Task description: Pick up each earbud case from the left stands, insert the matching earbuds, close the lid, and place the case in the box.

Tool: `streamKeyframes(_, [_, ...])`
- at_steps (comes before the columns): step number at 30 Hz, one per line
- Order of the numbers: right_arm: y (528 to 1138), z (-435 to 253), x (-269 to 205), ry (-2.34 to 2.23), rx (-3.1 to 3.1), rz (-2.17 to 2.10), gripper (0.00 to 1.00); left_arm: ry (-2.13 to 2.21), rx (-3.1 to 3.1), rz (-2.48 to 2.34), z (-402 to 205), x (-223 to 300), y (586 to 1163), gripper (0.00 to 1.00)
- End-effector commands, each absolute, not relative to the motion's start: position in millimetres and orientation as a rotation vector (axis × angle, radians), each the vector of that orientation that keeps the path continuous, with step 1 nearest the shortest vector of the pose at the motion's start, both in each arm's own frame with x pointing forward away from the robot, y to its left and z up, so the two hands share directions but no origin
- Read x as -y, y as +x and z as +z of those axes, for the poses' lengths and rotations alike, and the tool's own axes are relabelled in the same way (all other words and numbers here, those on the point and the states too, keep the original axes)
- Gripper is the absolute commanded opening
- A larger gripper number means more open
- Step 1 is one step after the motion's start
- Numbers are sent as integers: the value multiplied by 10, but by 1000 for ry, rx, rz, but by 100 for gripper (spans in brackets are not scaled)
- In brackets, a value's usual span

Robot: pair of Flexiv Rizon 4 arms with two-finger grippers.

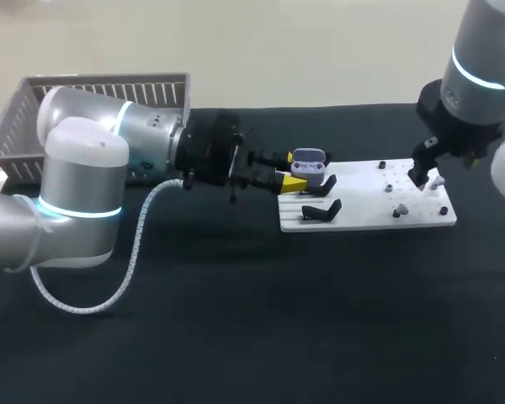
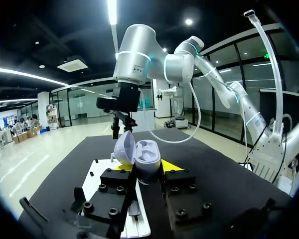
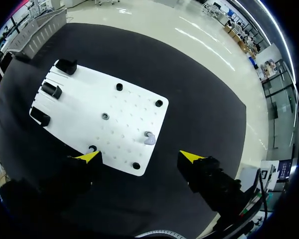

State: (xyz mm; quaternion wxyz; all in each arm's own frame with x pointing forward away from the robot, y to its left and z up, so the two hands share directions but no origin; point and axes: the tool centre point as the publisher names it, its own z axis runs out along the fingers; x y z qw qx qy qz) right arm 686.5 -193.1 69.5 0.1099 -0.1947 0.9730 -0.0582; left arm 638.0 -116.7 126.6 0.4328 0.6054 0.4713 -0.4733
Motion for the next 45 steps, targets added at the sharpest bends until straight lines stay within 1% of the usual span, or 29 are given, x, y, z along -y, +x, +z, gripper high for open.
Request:
streamKeyframes(1, [6921, 626, 1924, -573, -2879, -147, 100, 1507, -1173, -1179, 1259, 1165, 6380, 0])
streamKeyframes(3, [6932, 601, 1934, -558, -2888, -120, 87, 1507, -1173, -1179, 1259, 1165, 6380, 0])
streamKeyframes(5, [6941, 579, 1948, -552, -2891, -116, 69, 1507, -1173, -1179, 1259, 1165, 6380, 0])
streamKeyframes(6, [6944, 568, 1954, -547, -2894, -111, 63, 1507, -1173, -1179, 1259, 1165, 6380, 0])
streamKeyframes(7, [6946, 556, 1960, -546, -2894, -109, 54, 1507, -1173, -1179, 1259, 1165, 6380, 0])
streamKeyframes(8, [6947, 547, 1964, -546, -2895, -109, 49, 1507, -1173, -1179, 1259, 1165, 6380, 0])
streamKeyframes(9, [6949, 541, 1968, -546, -2896, -109, 47, 1507, -1173, -1179, 1259, 1165, 6380, 0])
streamKeyframes(13, [6957, 519, 1987, -536, -2896, -107, 45, 1507, -1173, -1179, 1259, 1165, 6380, 0])
streamKeyframes(15, [6962, 502, 1989, -536, -2897, -110, 42, 1507, -1173, -1179, 1259, 1165, 6380, 0])
streamKeyframes(16, [6964, 496, 1990, -536, -2897, -110, 41, 1507, -1173, -1179, 1259, 1165, 6380, 0])
streamKeyframes(24, [6999, 447, 2016, -510, -2889, -109, 47, 1507, -1173, -1179, 1259, 1165, 6380, 0])
streamKeyframes(27, [7020, 421, 2017, -508, -2890, -112, 47, 1507, -1173, -1179, 1259, 1165, 6380, 0])
streamKeyframes(32, [7043, 381, 2023, -501, -2894, -112, 45, 1507, -1173, -1179, 1259, 1165, 6380, 0])
streamKeyframes(35, [7054, 366, 2027, -497, -2893, -113, 42, 1507, -1173, -1179, 1259, 1165, 6380, 0])
streamKeyframes(38, [7066, 351, 2038, -493, -2896, -114, 42, 1507, -1173, -1179, 1259, 1165, 6380, 0])
streamKeyframes(43, [7076, 329, 2047, -494, -2901, -111, 35, 1507, -1173, -1179, 1259, 1165, 6380, 0])
streamKeyframes(45, [7079, 326, 2048, -494, -2902, -110, 35, 1507, -1173, -1179, 1259, 1165, 6380, 0])
